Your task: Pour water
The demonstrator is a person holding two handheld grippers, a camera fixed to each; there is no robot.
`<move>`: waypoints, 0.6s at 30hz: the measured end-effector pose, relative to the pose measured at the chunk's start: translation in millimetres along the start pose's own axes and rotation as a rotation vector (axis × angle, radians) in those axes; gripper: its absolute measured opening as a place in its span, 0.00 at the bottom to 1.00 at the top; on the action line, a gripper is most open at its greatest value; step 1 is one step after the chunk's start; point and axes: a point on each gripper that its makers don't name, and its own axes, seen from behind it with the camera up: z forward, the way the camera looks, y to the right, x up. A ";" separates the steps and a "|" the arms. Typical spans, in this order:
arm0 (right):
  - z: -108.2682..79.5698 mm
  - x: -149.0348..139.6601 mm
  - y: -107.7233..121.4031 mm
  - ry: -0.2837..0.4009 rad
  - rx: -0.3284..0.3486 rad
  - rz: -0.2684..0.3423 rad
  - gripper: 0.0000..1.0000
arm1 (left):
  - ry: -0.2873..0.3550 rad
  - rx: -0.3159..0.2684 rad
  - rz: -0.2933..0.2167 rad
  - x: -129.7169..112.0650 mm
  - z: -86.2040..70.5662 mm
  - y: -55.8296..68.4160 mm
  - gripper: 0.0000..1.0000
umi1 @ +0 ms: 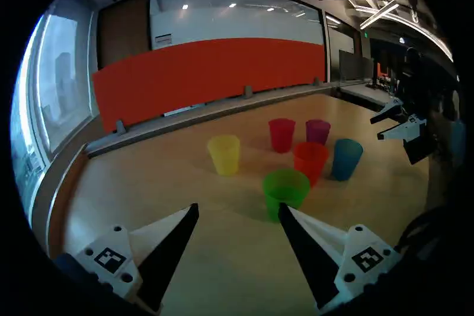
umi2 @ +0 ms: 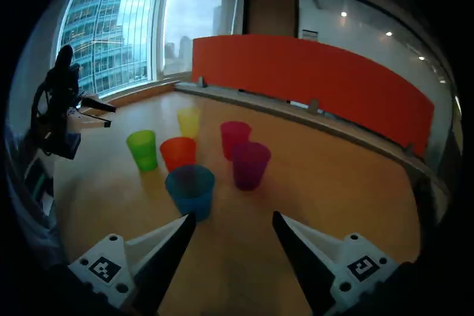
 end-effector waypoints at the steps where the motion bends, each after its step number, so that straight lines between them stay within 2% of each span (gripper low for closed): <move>1: -0.9 1.6 3.1 0.009 -0.016 0.007 1.00 | 0.011 0.016 -0.006 1.2 -1.5 -3.0 1.00; 6: -6.1 10.0 19.8 0.059 -0.108 0.041 1.00 | 0.078 0.107 -0.021 10.4 -9.6 -18.8 1.00; 12: -11.6 22.7 37.7 0.124 -0.206 0.087 1.00 | 0.143 0.172 -0.042 23.9 -17.6 -29.1 1.00; 18: -17.6 43.0 44.5 0.220 -0.281 0.097 1.00 | 0.209 0.241 -0.067 33.7 -30.6 -40.6 1.00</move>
